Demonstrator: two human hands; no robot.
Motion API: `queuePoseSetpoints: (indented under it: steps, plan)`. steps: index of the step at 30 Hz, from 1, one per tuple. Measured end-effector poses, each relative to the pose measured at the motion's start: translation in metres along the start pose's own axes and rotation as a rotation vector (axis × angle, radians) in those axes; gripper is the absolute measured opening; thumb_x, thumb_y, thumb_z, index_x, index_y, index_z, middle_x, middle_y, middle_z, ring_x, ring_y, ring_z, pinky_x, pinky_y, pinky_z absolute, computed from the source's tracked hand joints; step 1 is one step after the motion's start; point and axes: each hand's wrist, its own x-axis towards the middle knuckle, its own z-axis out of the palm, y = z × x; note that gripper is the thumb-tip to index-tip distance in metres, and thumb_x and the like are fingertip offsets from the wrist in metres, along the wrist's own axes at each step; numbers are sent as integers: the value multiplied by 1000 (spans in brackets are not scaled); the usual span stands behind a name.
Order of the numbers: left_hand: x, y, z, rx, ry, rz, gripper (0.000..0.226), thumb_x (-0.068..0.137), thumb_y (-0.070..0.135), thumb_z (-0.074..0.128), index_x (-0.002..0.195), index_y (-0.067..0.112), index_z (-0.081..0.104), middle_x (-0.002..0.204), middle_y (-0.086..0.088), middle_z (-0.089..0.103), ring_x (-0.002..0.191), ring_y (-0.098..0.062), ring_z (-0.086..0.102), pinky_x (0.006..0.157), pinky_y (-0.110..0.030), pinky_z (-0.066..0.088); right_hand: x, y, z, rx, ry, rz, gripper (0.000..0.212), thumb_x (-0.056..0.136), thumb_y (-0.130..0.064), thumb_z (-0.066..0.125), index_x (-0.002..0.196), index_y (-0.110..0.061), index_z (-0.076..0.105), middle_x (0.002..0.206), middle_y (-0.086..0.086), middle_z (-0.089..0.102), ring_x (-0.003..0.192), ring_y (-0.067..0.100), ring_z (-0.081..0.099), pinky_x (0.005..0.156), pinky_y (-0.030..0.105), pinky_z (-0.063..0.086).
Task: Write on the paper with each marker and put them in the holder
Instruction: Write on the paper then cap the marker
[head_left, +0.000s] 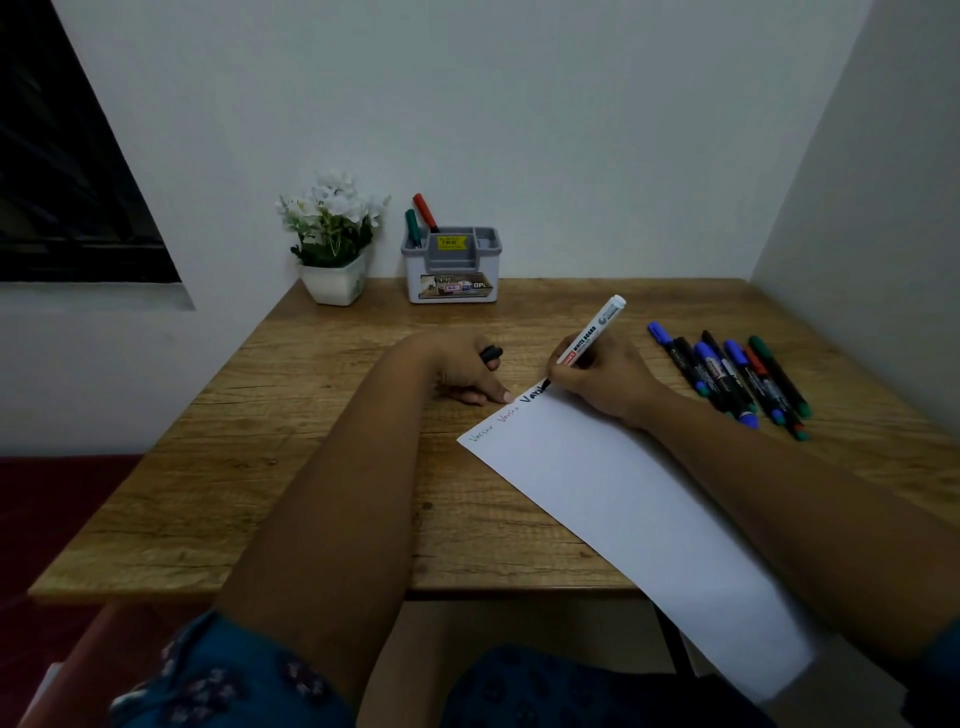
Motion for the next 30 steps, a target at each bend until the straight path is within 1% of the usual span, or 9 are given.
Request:
queuePoseSetpoints:
  steps: [7, 10, 14, 18, 21, 24, 27, 28, 30]
  plan:
    - [1, -1, 0, 2, 12, -1, 38, 75, 4, 80, 78, 16, 44, 73, -3, 58, 50, -6, 59, 46, -14, 48, 1, 2, 0, 76, 114, 91, 10, 79, -16, 68, 69, -20, 70, 76, -5, 70, 73, 4, 64, 63, 18, 46]
    - [1, -1, 0, -10, 10, -1, 38, 75, 4, 80, 77, 16, 44, 73, -3, 57, 50, -5, 59, 46, -14, 49, 1, 0, 0, 51, 86, 99, 4, 81, -17, 70, 79, -14, 72, 80, -5, 70, 75, 2, 64, 64, 16, 49]
    - [2, -1, 0, -2, 9, -1, 39, 75, 4, 80, 77, 16, 43, 71, -3, 57, 50, -6, 59, 47, -14, 49, 1, 0, 0, 57, 76, 94, 5, 79, -15, 70, 74, -15, 71, 78, -5, 70, 73, 3, 65, 62, 15, 47]
    - [2, -1, 0, 4, 4, -6, 39, 75, 4, 80, 77, 16, 43, 72, -3, 57, 53, -7, 59, 47, -14, 50, 2, 1, 2, 36, 85, 98, 5, 79, -16, 71, 75, -14, 71, 79, -3, 70, 74, 3, 64, 63, 17, 47]
    - [4, -2, 0, 2, -1, 2, 39, 76, 4, 80, 79, 17, 43, 78, -3, 57, 55, -6, 58, 48, -14, 50, 2, 2, 2, 26, 117, 127, 10, 79, -18, 69, 74, -10, 70, 76, 1, 71, 72, 9, 65, 66, 25, 52]
    - [-1, -1, 0, 43, -3, 26, 37, 75, 12, 82, 83, 16, 47, 80, -2, 58, 59, -9, 59, 51, -19, 50, 5, 1, -1, 302, 185, 160, 17, 82, -12, 65, 66, -14, 65, 59, -7, 65, 55, 8, 55, 54, 22, 44]
    - [-4, -1, -1, 282, 110, 102, 41, 80, 43, 76, 102, 19, 52, 89, 5, 56, 78, -12, 54, 65, -28, 42, 11, 4, -12, 768, 167, 200, 16, 87, -12, 69, 87, -10, 53, 63, -2, 57, 55, 11, 44, 48, 21, 36]
    - [-4, 0, 0, 219, 124, 101, 41, 85, 47, 68, 108, 20, 48, 87, 5, 53, 75, -11, 51, 63, -29, 39, 12, 4, -17, 806, 133, 201, 22, 87, -18, 72, 92, -10, 52, 64, -1, 54, 54, 11, 42, 47, 20, 35]
    - [-2, 3, 3, -87, 80, 84, 29, 95, 40, 56, 105, 18, 40, 78, 1, 47, 58, -9, 40, 51, -25, 32, 11, 3, -24, 796, 61, 185, 25, 86, -27, 72, 90, -10, 54, 65, 0, 50, 54, 11, 40, 49, 20, 36]
